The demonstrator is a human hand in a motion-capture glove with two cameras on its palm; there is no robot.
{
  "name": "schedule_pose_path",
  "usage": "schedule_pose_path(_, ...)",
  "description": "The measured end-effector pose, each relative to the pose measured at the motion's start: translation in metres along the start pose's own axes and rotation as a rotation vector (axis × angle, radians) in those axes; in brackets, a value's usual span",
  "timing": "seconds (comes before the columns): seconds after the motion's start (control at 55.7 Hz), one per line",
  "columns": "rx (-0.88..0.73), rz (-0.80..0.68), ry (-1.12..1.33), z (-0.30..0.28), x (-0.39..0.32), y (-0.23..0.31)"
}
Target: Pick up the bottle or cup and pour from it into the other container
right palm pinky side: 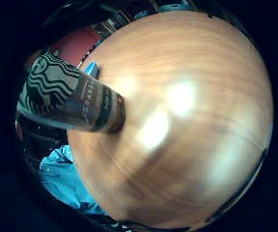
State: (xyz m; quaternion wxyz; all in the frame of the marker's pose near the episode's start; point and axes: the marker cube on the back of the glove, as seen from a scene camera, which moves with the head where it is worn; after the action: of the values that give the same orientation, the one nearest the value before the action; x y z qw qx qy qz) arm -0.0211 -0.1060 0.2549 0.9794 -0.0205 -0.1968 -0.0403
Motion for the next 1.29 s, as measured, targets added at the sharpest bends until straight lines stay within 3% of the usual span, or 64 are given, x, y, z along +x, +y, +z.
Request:
schedule_pose_path(0.305, 0.192, -0.02, -0.187, 0.038, -0.003, -0.02)
schedule_pose_path(0.646, 0.074, -0.029, -0.016, 0.051, -0.04, -0.045)
schedule_pose_path(1.077, -0.294, 0.002, 0.908, 0.056, -0.129, -0.109)
schedule_pose_path(1.292, -0.555, 0.038, 1.477, 0.114, -0.144, -0.133)
